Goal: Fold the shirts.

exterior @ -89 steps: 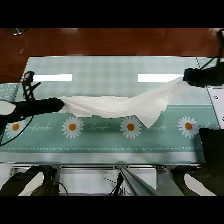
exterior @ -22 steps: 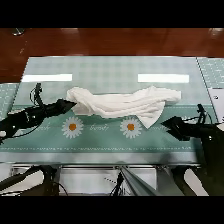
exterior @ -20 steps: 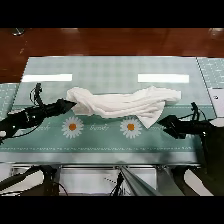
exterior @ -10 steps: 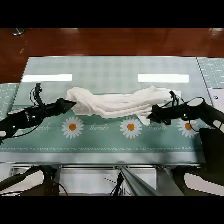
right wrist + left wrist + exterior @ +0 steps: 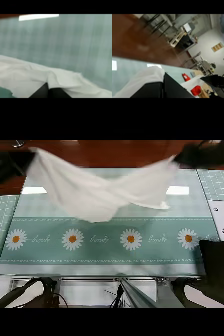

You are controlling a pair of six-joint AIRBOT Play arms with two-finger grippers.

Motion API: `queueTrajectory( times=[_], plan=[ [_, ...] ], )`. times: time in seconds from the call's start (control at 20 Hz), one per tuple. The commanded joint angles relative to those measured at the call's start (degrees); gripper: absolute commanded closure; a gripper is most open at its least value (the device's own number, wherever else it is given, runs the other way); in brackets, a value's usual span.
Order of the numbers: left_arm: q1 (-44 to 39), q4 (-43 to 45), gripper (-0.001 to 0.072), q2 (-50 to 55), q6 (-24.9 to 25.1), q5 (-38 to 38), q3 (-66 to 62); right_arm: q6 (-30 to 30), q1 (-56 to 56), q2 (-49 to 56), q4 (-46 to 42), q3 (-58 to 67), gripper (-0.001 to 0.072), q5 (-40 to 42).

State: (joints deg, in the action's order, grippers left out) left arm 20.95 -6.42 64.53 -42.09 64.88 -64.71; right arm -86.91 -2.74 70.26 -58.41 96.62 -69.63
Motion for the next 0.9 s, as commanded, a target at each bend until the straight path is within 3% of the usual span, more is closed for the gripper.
queueTrajectory(
  times=[0.0, 0.15, 0.3, 0.45, 0.7, 0.85],
  plan=[
    [2.38, 6.67, 0.0684, -3.56, -10.88, -3.43, -24.22, -3.08, -0.07, -2.99, -8.07, 25.86, 0.0695, -4.42],
    [5.84, 26.51, 0.0683, -7.91, -21.84, -4.61, -41.11, -2.82, -0.07, -11.96, -12.59, 28.7, 0.0695, -4.9],
    [8.81, 45.81, 0.0683, -16.52, -27.89, -4.76, -45.99, -2.91, -0.07, -21.77, -17.88, 26.49, 0.0695, -6.73],
    [6.91, 60.41, 0.0683, -24.09, -30.93, 1.16, -45.68, -3.48, -0.07, -30.42, -20.35, 20.48, 0.0695, -7.78],
    [-8.28, 82.31, 0.0683, -33.29, -35.28, 2.95, -34.14, -5.57, -0.07, -37.0, -24.61, 13.51, 0.0695, -16.15],
    [-14.62, 83.43, 0.0683, -34.93, -36.5, 5.55, -23.96, -5.49, -0.07, -37.4, -24.24, 7.23, 0.0695, -18.27]
  ],
)
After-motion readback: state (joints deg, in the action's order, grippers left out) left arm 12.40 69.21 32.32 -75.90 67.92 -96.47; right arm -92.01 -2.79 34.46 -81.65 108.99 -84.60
